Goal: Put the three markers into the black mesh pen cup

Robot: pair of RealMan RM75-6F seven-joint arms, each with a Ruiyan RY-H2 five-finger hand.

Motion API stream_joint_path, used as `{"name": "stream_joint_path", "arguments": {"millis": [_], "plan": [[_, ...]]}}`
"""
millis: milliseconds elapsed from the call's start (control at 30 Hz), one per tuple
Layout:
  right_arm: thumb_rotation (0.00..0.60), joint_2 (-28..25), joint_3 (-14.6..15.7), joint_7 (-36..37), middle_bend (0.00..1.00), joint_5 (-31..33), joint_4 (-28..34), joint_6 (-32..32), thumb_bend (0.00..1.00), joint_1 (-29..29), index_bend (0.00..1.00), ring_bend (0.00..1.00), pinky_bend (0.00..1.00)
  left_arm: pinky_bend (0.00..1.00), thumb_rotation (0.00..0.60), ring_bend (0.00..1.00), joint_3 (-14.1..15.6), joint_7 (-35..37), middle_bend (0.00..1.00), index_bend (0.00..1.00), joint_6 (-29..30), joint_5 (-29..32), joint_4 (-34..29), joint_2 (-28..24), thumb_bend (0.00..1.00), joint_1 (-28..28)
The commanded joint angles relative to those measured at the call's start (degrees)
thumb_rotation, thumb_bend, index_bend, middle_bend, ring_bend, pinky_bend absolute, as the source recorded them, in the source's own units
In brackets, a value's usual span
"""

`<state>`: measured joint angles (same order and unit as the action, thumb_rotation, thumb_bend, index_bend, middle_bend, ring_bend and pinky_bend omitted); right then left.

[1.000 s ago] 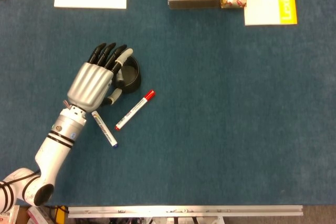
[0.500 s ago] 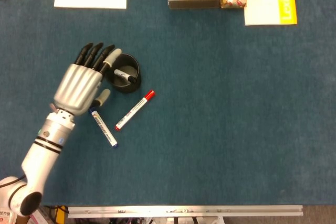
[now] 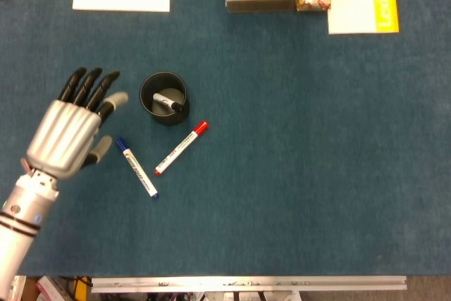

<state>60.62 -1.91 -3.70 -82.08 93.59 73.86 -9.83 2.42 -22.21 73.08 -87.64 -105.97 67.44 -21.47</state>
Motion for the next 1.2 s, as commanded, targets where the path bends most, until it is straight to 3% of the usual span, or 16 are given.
{"name": "stream_joint_path", "arguments": {"millis": [33, 233, 500, 1200], "plan": [[0.600, -0.03, -0.03, 0.03, 0.19, 0.06, 0.00, 0.04, 0.00, 0.04, 0.10, 0.11, 0.41, 0.07, 0.600, 0.00, 1.62, 0.65, 0.06, 0.36, -1.28, -1.33, -1.26, -1.28, 0.31, 0.41], [0.600, -0.12, -0.04, 0.18, 0.19, 0.02, 0.04, 0.02, 0.00, 0.02, 0.10, 0.11, 0.41, 0.07, 0.600, 0.00, 4.38, 3.52, 0.07, 0.44, -4.50, -3.40, -0.66, -1.38, 0.31, 0.45], [0.600, -0.22, -0.04, 0.30, 0.19, -0.12, 0.15, 0.37, 0.00, 0.18, 0.10, 0.11, 0.41, 0.07, 0.600, 0.00, 6.24, 8.04, 0.07, 0.44, -6.23, -6.98, 3.93, 0.85, 0.31, 0.31], [0.600, -0.11, -0.01, 0.10, 0.20, 0.18, -0.01, -0.09, 0.00, 0.07, 0.10, 0.11, 0.41, 0.07, 0.600, 0.00, 7.39, 14.29, 0.06, 0.44, -7.13, -13.02, 15.56, 6.97, 0.31, -1.08]]}}
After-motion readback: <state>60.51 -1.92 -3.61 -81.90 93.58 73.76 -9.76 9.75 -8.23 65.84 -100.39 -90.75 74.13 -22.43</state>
